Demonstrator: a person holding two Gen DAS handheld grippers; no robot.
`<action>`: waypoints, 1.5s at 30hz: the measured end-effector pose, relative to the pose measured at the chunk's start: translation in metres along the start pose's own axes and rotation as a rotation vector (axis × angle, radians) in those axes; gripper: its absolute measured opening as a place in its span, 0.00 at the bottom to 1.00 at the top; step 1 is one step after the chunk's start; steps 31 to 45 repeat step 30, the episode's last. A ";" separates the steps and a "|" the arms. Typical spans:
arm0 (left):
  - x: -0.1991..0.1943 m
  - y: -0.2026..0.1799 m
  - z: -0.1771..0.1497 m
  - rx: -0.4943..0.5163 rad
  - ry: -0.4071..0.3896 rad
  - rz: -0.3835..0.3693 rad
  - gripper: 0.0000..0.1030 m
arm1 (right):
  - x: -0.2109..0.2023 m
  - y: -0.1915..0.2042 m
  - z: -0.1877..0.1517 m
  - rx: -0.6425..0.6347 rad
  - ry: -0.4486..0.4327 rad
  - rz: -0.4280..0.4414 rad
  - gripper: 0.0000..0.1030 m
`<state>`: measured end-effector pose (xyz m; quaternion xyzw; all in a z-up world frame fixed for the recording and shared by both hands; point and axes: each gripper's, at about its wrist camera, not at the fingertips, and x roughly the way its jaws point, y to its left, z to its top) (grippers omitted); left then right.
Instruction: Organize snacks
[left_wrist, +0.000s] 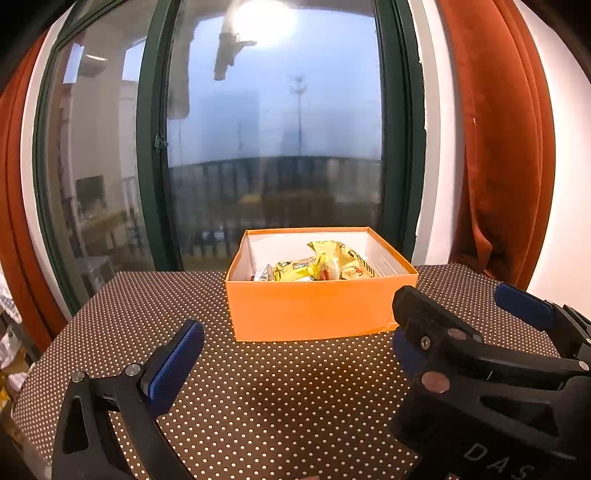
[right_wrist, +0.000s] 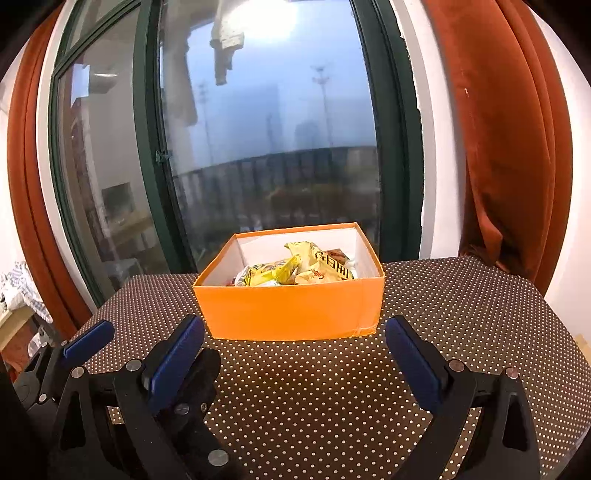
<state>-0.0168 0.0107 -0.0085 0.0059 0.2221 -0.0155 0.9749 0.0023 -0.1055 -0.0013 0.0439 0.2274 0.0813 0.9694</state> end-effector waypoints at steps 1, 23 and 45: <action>0.000 0.000 0.000 0.002 -0.002 0.002 0.99 | 0.000 -0.001 0.000 0.001 0.001 -0.001 0.97; 0.004 0.000 0.000 -0.010 0.001 0.001 0.99 | 0.005 0.002 0.002 -0.009 -0.005 0.000 0.97; 0.005 0.001 -0.001 -0.015 0.007 0.001 0.99 | 0.007 0.003 0.002 -0.009 -0.001 0.002 0.97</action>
